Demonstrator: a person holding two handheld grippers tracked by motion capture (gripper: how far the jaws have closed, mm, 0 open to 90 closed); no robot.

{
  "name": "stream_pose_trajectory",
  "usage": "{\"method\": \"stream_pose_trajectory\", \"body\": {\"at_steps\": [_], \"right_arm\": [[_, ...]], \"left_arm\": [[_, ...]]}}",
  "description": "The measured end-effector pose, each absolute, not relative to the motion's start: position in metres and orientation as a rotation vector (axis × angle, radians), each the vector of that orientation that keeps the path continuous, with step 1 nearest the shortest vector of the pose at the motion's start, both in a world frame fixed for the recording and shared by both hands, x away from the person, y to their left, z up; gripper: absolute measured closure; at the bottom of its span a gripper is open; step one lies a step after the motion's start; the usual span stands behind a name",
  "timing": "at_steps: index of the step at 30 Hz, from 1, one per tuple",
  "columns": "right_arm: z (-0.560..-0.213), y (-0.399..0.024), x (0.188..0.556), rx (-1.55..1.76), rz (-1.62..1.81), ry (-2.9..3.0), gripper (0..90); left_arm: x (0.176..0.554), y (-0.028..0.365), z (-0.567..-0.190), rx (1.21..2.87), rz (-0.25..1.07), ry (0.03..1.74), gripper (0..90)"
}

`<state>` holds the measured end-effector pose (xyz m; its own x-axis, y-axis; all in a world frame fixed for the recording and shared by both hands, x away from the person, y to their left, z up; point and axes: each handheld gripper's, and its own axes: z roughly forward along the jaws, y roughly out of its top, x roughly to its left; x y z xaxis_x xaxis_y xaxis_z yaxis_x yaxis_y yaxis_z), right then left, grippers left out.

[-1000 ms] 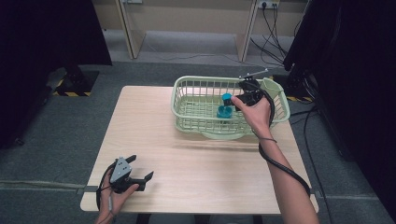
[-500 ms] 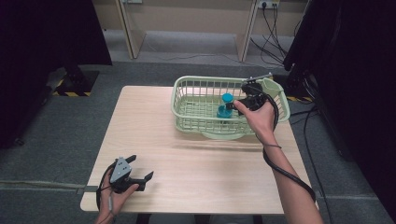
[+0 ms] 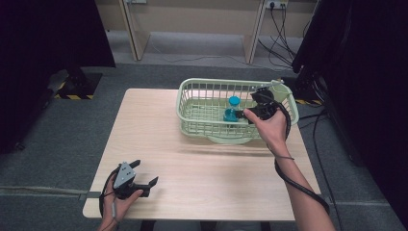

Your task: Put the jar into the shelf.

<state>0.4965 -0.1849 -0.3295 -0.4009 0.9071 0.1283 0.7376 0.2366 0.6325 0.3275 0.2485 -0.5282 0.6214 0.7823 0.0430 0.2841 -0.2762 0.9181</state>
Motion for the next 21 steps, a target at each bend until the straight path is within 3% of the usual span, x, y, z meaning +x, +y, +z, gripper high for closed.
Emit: {"method": "stream_pose_trajectory", "body": {"at_steps": [21], "right_arm": [[-0.338,-0.198,0.472,1.513,0.914,2.249,8.4]], "left_arm": [[0.327,0.248,-0.528,1.841,0.624,0.856,4.7]]}}
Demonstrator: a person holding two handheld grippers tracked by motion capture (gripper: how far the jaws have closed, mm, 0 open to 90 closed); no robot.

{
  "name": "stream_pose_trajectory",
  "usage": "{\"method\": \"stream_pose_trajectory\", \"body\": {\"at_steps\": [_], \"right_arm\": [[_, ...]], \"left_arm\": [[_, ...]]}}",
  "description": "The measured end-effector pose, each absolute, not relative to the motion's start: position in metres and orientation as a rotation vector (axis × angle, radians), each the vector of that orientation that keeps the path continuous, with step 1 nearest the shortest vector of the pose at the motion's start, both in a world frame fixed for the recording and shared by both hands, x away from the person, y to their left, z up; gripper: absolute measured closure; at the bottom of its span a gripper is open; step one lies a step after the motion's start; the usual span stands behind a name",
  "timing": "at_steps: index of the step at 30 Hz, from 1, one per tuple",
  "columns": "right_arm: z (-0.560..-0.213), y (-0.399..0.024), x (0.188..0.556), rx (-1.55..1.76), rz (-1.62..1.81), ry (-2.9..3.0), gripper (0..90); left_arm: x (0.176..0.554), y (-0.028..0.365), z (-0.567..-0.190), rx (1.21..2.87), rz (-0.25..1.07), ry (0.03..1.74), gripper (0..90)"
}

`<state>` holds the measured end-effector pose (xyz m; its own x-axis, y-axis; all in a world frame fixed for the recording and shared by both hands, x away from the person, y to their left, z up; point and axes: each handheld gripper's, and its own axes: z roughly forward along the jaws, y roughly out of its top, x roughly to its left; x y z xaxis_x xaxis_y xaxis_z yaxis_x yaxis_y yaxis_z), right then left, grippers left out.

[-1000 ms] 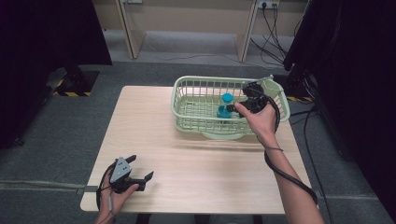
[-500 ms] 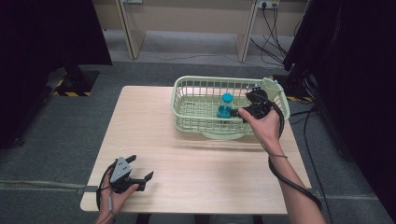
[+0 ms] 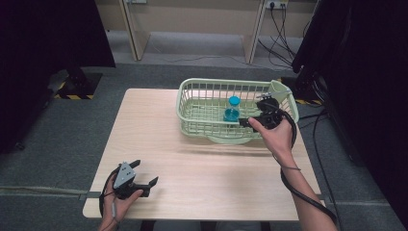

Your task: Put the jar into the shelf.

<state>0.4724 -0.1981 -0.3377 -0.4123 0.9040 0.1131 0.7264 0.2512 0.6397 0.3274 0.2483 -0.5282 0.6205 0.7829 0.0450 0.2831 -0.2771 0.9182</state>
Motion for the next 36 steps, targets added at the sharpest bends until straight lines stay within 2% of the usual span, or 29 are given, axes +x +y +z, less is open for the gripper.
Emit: {"method": "stream_pose_trajectory", "body": {"at_steps": [36], "right_arm": [[-0.360,-0.234,0.435,1.523,0.897,2.216,8.1]], "left_arm": [[0.327,0.248,-0.528,1.846,0.626,0.853,4.7]]}}
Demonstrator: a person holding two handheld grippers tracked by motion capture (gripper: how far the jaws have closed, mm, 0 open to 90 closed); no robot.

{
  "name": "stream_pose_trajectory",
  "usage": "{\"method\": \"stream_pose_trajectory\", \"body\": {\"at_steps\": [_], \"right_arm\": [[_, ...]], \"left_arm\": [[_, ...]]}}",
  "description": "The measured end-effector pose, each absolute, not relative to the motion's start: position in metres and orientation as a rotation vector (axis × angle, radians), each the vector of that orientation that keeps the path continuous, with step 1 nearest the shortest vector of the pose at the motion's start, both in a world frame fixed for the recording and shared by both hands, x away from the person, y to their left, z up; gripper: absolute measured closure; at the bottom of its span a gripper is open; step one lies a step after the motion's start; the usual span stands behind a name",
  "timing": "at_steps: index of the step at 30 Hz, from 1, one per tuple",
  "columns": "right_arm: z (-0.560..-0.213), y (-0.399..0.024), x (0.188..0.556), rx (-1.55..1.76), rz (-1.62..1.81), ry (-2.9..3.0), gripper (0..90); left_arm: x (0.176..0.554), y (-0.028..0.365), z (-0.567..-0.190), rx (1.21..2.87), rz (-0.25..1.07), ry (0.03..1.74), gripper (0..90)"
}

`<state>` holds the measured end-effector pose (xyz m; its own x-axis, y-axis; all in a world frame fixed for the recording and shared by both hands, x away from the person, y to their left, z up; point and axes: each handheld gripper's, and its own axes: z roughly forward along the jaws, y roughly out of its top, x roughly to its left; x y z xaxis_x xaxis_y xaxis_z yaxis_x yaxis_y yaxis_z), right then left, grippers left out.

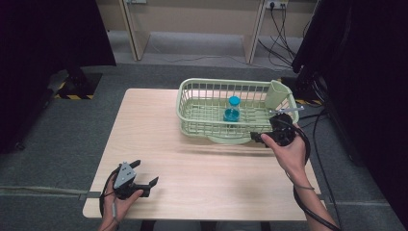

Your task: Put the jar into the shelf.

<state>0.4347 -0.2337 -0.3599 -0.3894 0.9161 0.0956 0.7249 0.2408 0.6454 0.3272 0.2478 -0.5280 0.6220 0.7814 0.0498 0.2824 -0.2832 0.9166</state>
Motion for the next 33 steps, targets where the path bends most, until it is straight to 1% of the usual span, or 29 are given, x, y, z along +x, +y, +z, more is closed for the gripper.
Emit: {"method": "stream_pose_trajectory", "body": {"at_steps": [33], "right_arm": [[-0.388,-0.272,0.411,1.594,0.916,2.149,7.9]], "left_arm": [[0.327,0.248,-0.528,1.844,0.626,0.857,4.7]]}}
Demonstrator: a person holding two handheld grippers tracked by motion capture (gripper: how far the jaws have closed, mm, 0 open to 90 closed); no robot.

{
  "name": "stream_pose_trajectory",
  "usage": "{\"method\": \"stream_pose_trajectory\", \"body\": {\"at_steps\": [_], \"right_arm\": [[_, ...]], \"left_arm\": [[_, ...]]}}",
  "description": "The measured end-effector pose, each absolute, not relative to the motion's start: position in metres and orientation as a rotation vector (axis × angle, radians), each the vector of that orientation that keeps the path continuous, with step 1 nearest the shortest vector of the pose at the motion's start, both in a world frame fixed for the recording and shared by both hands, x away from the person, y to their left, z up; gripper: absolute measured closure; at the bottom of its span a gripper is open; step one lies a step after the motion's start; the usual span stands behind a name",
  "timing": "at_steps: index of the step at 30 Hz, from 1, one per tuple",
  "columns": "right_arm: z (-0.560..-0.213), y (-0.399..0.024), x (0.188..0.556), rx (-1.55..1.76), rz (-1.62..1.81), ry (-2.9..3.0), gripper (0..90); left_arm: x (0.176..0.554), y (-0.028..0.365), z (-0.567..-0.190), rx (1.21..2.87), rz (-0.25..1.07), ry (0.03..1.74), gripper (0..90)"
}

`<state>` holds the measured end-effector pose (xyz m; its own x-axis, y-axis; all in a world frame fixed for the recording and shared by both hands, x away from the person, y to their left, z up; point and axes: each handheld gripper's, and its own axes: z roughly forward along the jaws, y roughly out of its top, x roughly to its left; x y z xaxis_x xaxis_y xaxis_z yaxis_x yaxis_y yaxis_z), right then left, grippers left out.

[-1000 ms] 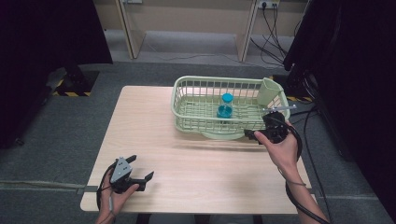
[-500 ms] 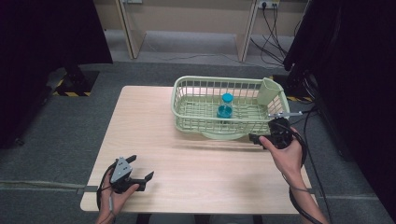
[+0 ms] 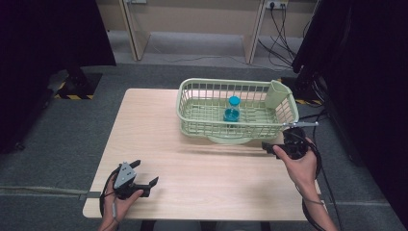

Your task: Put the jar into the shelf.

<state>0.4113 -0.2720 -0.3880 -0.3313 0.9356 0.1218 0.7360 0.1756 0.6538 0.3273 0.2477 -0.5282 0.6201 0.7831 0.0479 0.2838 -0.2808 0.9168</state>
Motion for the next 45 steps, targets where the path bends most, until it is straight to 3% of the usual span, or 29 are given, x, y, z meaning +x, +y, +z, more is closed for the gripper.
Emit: {"method": "stream_pose_trajectory", "body": {"at_steps": [45], "right_arm": [[-0.438,-0.313,0.388,1.715,0.881,2.065,7.8]], "left_arm": [[0.327,0.248,-0.528,1.846,0.629,0.854,4.8]]}}
